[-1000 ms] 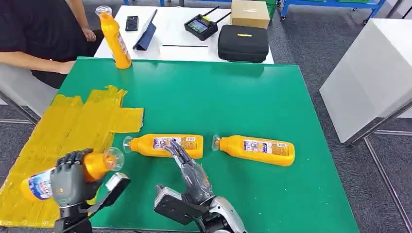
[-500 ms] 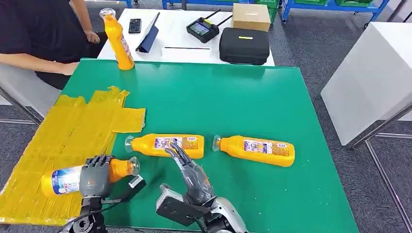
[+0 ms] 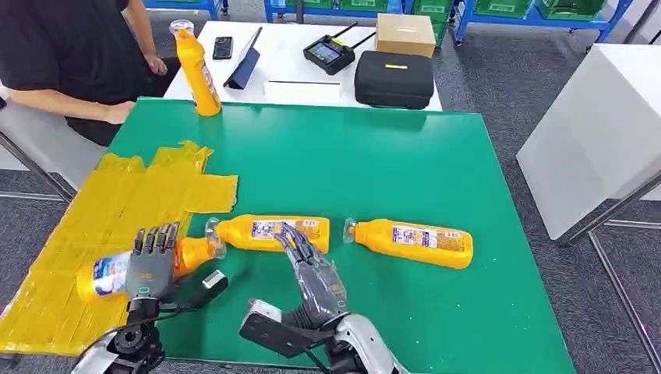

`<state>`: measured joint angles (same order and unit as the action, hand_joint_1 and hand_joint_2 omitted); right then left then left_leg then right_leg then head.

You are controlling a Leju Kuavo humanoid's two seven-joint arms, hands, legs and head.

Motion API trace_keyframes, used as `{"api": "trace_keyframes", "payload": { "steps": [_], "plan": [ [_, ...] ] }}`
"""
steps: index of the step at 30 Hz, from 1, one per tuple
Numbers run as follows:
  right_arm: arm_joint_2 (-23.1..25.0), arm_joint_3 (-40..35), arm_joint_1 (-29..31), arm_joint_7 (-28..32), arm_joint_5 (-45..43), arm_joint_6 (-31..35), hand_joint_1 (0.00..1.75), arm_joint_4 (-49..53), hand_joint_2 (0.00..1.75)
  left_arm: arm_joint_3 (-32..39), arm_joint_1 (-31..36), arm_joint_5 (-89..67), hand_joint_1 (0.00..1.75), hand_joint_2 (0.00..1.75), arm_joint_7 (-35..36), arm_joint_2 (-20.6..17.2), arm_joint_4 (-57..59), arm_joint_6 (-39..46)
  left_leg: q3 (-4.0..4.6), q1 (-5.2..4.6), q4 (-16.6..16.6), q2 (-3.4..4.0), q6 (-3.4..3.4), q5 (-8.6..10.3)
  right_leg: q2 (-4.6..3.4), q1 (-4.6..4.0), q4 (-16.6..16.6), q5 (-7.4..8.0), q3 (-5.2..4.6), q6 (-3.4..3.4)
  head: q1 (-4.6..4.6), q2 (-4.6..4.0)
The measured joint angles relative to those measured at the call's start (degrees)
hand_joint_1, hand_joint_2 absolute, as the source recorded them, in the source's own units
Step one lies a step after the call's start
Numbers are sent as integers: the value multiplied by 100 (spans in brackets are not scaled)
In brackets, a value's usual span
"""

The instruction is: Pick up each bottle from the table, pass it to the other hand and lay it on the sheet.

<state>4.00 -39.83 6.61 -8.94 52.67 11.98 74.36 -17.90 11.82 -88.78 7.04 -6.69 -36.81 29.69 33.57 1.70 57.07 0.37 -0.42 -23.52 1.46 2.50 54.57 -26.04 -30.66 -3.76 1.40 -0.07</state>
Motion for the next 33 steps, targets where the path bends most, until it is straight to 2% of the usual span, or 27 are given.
{"api": "trace_keyframes", "payload": {
  "steps": [2,6,8,10,16,20,25,30,33],
  "plan": [
    [44,147,183,-57,263,-42,0,-231,175,-154,59,20,0,0,-259,-13,-18,-136,-1,-2,1,-11,-14,15,5,4,1,3,3,0,-2,0],
    [92,522,409,-48,468,-78,0,-553,175,-581,-36,266,0,0,-691,-79,-384,-407,14,-18,5,-11,10,32,1,20,3,32,-14,-9,-4,0],
    [107,685,448,-46,517,-109,0,-643,175,-790,-154,470,0,0,-910,-147,-691,-436,49,-20,11,-3,14,37,-4,21,5,48,-8,-14,-4,0],
    [109,807,493,-48,587,-118,0,-733,175,-969,-257,614,0,0,-1065,-249,-962,-481,100,-19,14,4,22,58,-5,19,8,65,-49,-33,-4,0],
    [103,1148,624,-206,996,-118,0,-949,175,-1261,-558,1450,0,0,-1575,-487,-1839,-94,163,-17,14,11,21,59,-14,16,10,66,-116,-31,-4,0],
    [105,1336,798,-238,1275,-149,0,-1245,175,-1169,-877,2552,0,0,-1981,-496,-2718,649,184,-18,14,22,21,59,-25,16,9,75,-142,-18,-4,0],
    [107,1432,961,-236,1319,-116,0,-1581,175,-1019,-1112,2927,0,0,-2124,-498,-3507,703,190,-17,14,22,21,58,-25,14,9,75,-149,-18,-4,0],
    [142,1449,1211,-195,1419,-107,0,-2084,175,-744,-1360,5241,0,0,-3050,-319,-4219,915,194,-15,14,36,20,58,-36,12,10,75,-156,-18,-4,0],
    [225,1447,1521,-94,1413,-37,0,-2602,175,-625,-1447,5935,0,0,-3319,-179,-4608,808,194,-15,14,36,20,58,-35,13,9,76,-156,-18,-4,0]
  ]
}}
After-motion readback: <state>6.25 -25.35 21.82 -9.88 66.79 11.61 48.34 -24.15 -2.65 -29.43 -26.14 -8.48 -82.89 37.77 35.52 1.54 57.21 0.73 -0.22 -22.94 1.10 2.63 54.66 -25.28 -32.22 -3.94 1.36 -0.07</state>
